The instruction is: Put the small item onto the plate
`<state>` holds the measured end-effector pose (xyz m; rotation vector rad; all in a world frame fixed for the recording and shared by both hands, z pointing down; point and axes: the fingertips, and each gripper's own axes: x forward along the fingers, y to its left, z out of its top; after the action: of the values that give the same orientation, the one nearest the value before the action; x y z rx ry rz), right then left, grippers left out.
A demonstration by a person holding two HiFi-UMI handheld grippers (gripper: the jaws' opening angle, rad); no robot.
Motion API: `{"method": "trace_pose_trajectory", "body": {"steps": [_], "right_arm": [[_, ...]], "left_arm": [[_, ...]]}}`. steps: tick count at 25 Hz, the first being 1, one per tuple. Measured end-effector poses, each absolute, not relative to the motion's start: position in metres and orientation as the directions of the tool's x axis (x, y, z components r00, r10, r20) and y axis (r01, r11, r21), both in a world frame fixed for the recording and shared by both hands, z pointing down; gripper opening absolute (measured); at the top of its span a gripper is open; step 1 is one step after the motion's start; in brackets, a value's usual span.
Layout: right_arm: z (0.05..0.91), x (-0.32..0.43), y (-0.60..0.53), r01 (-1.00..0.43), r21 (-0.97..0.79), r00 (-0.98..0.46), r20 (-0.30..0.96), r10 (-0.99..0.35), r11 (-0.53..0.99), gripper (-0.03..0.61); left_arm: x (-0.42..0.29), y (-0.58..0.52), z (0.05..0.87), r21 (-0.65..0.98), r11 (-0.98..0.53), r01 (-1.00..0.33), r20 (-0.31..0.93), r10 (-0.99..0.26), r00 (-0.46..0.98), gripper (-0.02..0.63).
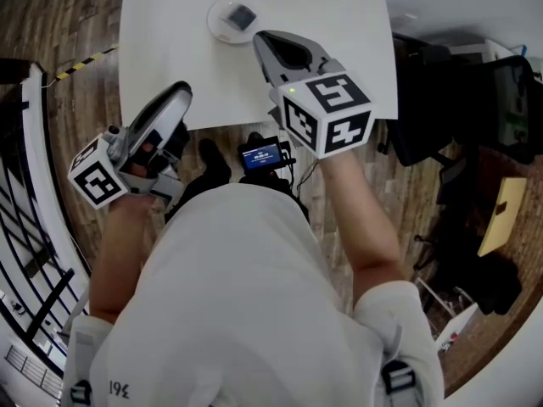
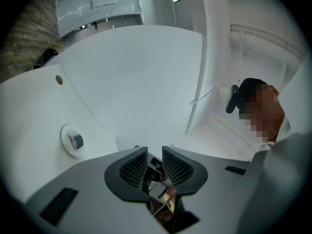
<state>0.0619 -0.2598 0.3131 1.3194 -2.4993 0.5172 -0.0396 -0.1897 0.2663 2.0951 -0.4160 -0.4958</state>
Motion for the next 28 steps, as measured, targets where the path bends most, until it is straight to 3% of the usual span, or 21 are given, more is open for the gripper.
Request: {"method": "trace_pose_trajectory", "body": {"steps": [10, 17, 28], "right_arm": [[0.272, 0.079, -0.222, -0.819, -0.28, -0.57, 0.291, -0.768, 0.501, 0.002], [0.224, 0.095, -0.207, -0.703, -0.511, -0.625, 0.113, -0.772, 0.495, 0.002], [0.192, 0.105, -0.188, -0.761, -0.371, -0.599, 0.088, -0.796, 0.532, 0.002]], "left_arm": [[-0.036, -0.174, 0.242, 0.823, -0.563, -0.075, -0.225, -0.444, 0.867, 0.094], [-0.041, -0.165, 0.222, 0.826, -0.563, -0.03, -0.277, -0.452, 0.848, 0.094], [-0.04, -0.144, 0.197, 0.809, -0.587, 0.013, -0.319, -0.42, 0.85, 0.094]]}}
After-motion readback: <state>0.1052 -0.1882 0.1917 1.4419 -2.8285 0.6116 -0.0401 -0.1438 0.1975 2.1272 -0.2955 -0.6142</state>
